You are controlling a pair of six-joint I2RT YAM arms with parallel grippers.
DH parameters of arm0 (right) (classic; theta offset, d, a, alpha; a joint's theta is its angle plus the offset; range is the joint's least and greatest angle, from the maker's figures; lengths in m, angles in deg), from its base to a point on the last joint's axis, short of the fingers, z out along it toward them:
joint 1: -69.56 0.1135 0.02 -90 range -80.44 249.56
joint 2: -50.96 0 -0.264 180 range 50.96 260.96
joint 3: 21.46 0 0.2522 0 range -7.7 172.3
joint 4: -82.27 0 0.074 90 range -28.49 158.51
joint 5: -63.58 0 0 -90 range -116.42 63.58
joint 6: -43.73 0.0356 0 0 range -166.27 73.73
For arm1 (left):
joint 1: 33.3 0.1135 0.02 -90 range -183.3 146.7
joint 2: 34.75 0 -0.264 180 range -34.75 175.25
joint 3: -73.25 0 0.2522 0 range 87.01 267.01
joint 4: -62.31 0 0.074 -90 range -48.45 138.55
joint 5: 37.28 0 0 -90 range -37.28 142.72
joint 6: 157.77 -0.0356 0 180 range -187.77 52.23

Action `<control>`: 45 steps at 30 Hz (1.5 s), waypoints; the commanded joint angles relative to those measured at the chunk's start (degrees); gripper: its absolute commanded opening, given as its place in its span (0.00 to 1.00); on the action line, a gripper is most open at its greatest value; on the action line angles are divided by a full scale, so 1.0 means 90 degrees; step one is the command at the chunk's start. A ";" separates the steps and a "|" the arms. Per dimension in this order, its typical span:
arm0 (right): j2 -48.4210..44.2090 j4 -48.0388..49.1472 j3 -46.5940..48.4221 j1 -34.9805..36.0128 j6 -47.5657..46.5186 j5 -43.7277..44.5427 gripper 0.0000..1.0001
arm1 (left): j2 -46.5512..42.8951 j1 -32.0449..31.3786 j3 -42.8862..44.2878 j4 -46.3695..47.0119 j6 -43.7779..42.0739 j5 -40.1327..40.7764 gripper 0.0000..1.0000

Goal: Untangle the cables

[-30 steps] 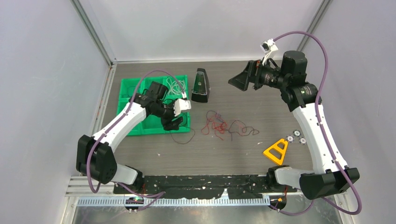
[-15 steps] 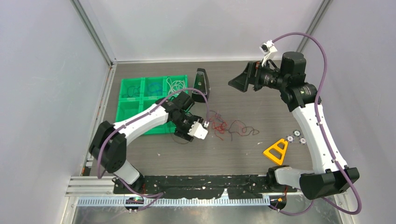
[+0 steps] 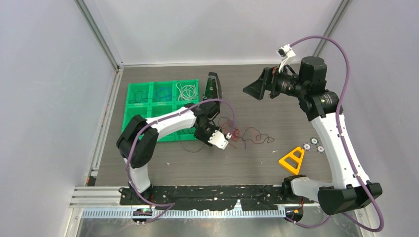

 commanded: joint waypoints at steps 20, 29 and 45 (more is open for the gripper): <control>-0.0131 0.0000 0.0045 -0.0228 -0.0130 0.0009 0.95 | -0.1372 0.1850 0.0120 0.1235 0.2431 -0.0966 0.00; -0.0040 0.0007 0.0130 -0.0227 -0.0139 0.0027 0.95 | -0.0801 0.2483 -0.0264 0.3221 0.3905 0.1085 0.00; 0.0019 -0.0026 0.0160 -0.0234 -0.0185 0.0077 0.95 | -0.0943 0.2271 -0.0773 0.2795 0.3645 0.1671 0.00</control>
